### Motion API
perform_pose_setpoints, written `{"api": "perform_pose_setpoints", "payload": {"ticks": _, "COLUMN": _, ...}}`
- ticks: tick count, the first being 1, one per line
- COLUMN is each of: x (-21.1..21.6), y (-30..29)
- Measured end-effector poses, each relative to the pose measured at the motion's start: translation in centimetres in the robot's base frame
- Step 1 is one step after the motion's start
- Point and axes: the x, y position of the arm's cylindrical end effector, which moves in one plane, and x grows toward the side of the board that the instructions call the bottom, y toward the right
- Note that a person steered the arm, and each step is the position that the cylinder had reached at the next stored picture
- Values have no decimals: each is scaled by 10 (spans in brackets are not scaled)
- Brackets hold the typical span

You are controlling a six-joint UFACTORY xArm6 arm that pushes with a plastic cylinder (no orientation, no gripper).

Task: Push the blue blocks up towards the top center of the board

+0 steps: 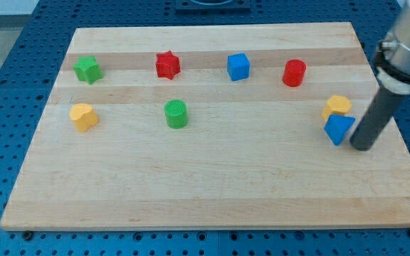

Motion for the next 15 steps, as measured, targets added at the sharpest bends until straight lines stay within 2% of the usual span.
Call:
{"api": "perform_pose_setpoints", "payload": {"ticks": 2, "x": 0, "y": -54}}
{"api": "perform_pose_setpoints", "payload": {"ticks": 3, "x": 16, "y": -41}}
{"api": "perform_pose_setpoints", "payload": {"ticks": 4, "x": 43, "y": 42}}
{"api": "perform_pose_setpoints", "payload": {"ticks": 5, "x": 32, "y": 46}}
{"api": "perform_pose_setpoints", "payload": {"ticks": 6, "x": -20, "y": 39}}
{"api": "perform_pose_setpoints", "payload": {"ticks": 8, "x": -20, "y": 36}}
{"api": "perform_pose_setpoints", "payload": {"ticks": 12, "x": -21, "y": -65}}
{"api": "perform_pose_setpoints", "payload": {"ticks": 13, "x": -43, "y": -69}}
{"api": "perform_pose_setpoints", "payload": {"ticks": 14, "x": -98, "y": -69}}
{"api": "perform_pose_setpoints", "payload": {"ticks": 15, "x": -107, "y": -73}}
